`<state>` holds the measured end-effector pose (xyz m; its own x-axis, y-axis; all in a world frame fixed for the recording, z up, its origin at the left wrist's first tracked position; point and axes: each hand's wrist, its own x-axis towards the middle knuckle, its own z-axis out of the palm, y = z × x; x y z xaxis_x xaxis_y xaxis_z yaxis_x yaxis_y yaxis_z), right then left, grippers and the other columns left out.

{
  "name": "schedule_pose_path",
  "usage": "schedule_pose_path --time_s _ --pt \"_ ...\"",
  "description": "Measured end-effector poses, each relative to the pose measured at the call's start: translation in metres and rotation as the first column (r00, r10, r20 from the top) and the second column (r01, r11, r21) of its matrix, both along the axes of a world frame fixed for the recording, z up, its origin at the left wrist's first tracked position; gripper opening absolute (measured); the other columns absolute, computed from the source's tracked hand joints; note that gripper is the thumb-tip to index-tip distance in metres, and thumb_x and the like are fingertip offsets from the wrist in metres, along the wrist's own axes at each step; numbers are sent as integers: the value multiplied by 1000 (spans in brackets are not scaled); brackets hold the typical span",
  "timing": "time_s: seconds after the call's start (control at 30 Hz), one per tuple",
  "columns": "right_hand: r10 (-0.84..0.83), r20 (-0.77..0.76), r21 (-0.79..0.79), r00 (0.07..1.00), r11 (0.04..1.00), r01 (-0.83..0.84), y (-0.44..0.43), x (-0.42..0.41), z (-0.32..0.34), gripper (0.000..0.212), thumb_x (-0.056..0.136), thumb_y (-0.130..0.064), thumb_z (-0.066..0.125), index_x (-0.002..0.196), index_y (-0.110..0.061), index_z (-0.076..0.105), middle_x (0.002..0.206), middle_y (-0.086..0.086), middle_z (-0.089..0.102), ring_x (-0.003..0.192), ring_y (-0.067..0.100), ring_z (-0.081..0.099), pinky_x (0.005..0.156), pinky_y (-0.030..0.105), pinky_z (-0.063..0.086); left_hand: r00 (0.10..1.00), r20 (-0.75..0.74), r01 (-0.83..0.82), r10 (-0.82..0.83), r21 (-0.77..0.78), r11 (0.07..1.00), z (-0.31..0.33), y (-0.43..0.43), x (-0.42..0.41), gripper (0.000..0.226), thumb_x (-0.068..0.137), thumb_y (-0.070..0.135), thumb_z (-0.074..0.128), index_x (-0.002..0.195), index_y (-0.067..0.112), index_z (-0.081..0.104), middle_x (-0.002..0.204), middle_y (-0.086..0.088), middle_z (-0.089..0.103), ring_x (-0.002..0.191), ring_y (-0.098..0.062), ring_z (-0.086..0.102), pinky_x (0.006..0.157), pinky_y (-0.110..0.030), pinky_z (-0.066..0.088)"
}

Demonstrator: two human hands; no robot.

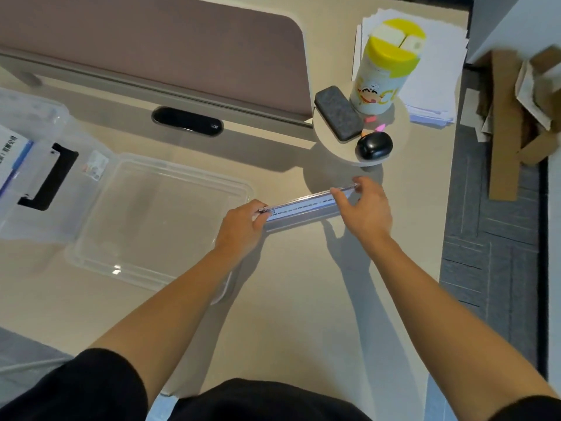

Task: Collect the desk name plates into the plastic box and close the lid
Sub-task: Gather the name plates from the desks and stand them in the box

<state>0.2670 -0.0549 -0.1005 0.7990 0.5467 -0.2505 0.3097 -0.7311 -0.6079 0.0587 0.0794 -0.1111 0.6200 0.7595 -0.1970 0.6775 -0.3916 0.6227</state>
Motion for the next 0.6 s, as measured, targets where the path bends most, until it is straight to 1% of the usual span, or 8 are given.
schedule_pose_path --time_s 0.1,0.17,0.23,0.3,0.33,0.4,0.5,0.6 --pt "-16 -274 150 962 987 60 0 -12 -3 55 89 -51 65 132 -20 48 124 -3 52 117 22 55 91 31 45 1000 9 6 -5 -27 1000 4 -5 -1 18 100 22 54 108 11 66 95 -8 70 75 -18 57 56 -12 36" --pt "-6 -345 196 939 977 79 -1 -19 -2 51 91 -49 64 131 -25 44 121 -10 48 114 17 53 91 30 43 999 31 7 -6 -38 999 7 -9 -4 16 99 21 55 107 12 66 88 -4 67 73 -19 58 54 -10 37" --pt "10 -352 219 936 973 72 -4 -27 4 59 91 -51 63 139 -25 41 124 -11 46 114 13 47 93 30 39 998 55 -25 26 -32 999 13 -12 -13 14 99 22 55 106 16 66 87 2 65 75 -21 62 58 -13 41" --pt "20 -341 229 940 972 62 -7 -33 12 64 89 -56 62 142 -28 39 136 -8 49 119 16 49 93 32 40 995 77 -59 61 -22 998 23 -14 -23 15 99 24 55 107 18 66 88 3 66 75 -20 62 62 -25 46" --pt "25 -331 235 943 970 57 -8 -36 18 66 88 -60 61 142 -29 39 142 -6 49 123 20 51 94 33 41 992 106 -72 73 -21 997 29 -14 -29 15 98 24 56 107 18 67 87 2 68 74 -19 62 63 -28 47" --pt "27 -311 255 950 965 57 -8 -44 37 72 85 -64 61 145 -32 38 149 -4 47 128 24 52 98 36 42 979 178 -93 95 -22 995 46 -14 -41 17 97 24 59 108 17 70 90 1 71 75 -17 62 67 -26 48" --pt "23 -318 382 948 918 106 -5 -61 71 75 86 -58 64 151 -32 35 153 -3 42 134 22 46 106 38 41 932 320 -159 172 -64 985 69 -14 -61 21 95 21 63 112 16 73 96 3 73 82 -12 66 73 -11 49" --pt "40 -328 526 944 838 147 0 -84 106 69 90 -49 66 151 -34 38 153 -6 42 138 16 42 110 33 36 850 465 -195 248 -160 968 90 -17 -81 23 92 19 67 113 14 74 102 5 74 90 -6 68 85 -14 51"
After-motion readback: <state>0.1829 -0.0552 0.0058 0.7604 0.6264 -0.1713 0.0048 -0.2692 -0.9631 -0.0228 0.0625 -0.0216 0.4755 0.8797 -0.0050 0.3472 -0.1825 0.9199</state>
